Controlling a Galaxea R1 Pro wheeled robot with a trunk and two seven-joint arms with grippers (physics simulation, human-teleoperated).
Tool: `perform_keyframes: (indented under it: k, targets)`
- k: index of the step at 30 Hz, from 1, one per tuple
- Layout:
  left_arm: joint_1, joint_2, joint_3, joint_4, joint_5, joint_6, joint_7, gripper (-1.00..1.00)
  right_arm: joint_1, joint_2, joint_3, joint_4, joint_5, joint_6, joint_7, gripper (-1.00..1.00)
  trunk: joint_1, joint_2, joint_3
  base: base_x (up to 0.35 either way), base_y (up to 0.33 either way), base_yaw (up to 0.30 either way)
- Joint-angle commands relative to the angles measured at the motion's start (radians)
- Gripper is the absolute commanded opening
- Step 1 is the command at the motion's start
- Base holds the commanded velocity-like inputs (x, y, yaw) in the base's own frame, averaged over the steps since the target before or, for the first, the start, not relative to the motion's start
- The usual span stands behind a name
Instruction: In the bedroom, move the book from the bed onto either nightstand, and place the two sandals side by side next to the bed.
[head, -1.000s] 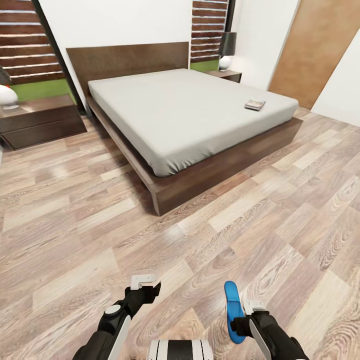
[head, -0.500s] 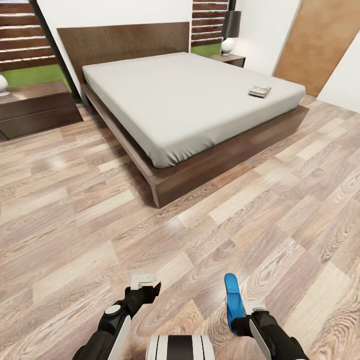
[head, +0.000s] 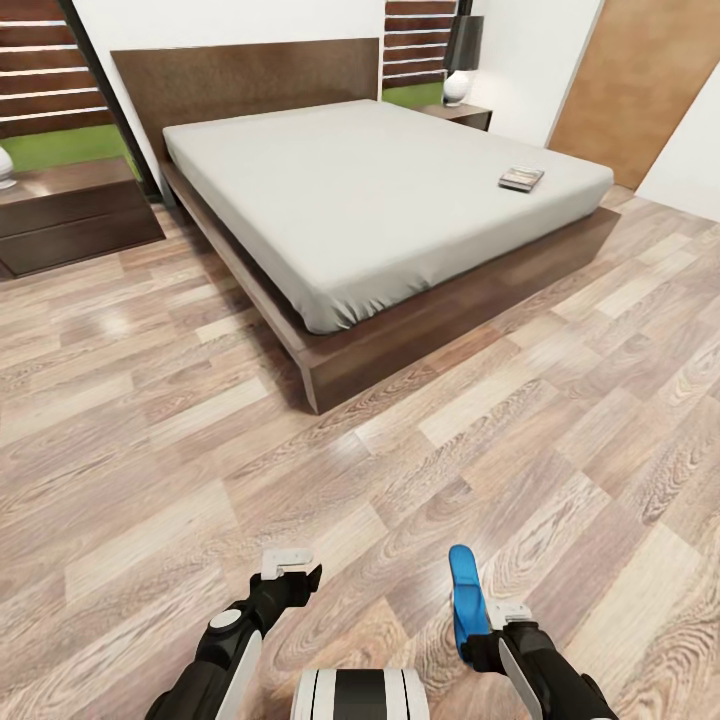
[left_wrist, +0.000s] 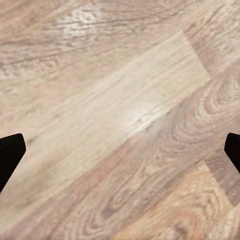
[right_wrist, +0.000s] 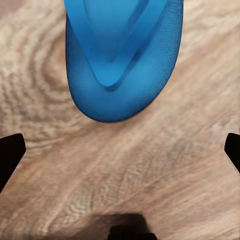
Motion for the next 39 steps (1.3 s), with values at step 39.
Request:
perform_keyframes:
  k: [39]
  targets:
    - [0.000, 0.000, -0.001, 0.001, 0.011, 0.000, -0.001, 1.00, 0.000, -0.001, -0.001, 0.000, -0.001, -0.007, -0.003, 1.00, 0.000, 0.000, -0.001, 0.100, 0.000, 0.000]
